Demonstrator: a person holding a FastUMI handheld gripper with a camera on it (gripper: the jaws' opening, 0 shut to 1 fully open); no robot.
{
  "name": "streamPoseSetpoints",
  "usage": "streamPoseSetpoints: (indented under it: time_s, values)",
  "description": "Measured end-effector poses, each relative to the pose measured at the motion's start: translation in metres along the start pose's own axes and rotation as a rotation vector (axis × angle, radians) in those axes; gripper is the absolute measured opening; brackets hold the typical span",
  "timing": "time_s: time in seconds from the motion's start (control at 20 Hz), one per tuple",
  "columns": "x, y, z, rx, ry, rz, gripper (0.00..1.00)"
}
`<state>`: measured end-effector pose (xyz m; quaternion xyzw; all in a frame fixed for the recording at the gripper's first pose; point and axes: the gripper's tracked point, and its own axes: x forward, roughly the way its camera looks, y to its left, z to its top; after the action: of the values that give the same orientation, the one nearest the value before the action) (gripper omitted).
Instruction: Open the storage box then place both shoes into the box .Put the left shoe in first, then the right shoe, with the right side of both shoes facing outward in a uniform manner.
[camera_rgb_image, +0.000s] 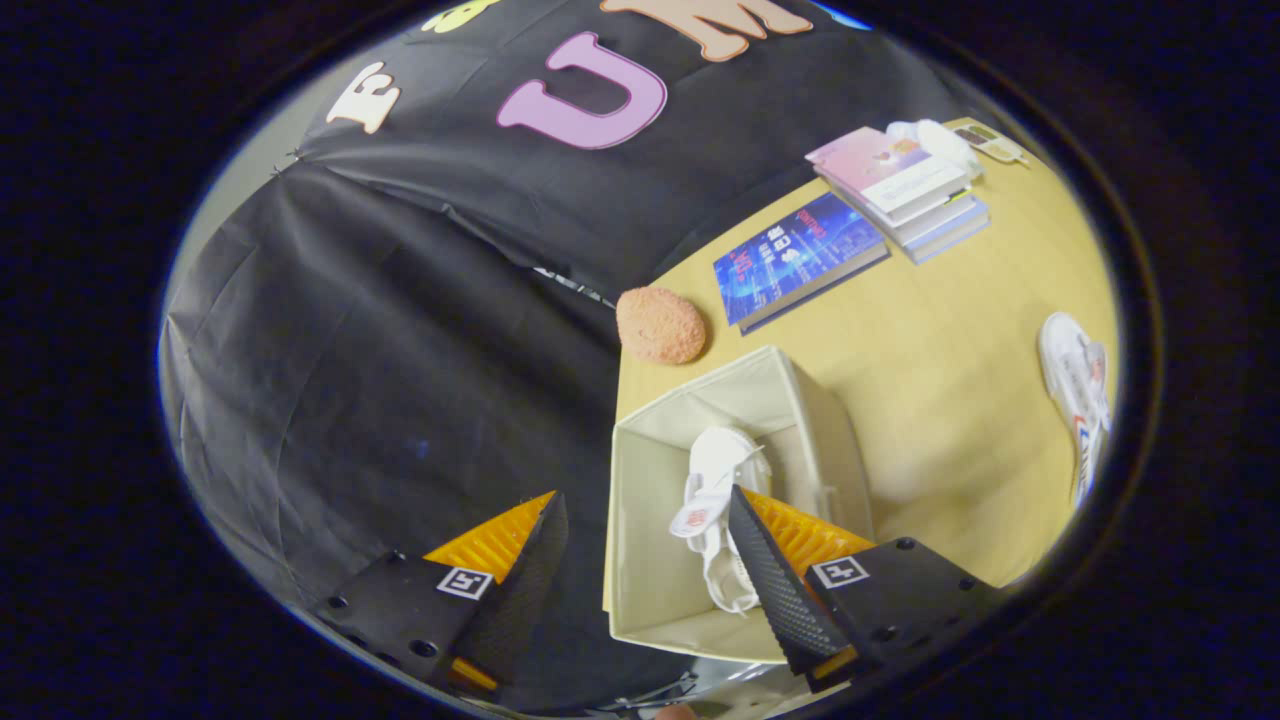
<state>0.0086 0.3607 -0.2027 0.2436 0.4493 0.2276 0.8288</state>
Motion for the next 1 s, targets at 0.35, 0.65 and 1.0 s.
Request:
streamPoseSetpoints:
  time_s: [0.35, 0.65, 1.0]
  values:
    - [-0.079, -0.096, 0.026, -0.097, -0.087, -0.135, 1.0]
    - [-0.133, -0.212, 0.017, -0.25, -0.064, -0.371, 1.0]
    - [-0.163, -0.326, -0.001, -0.407, 0.04, -0.635, 1.0]
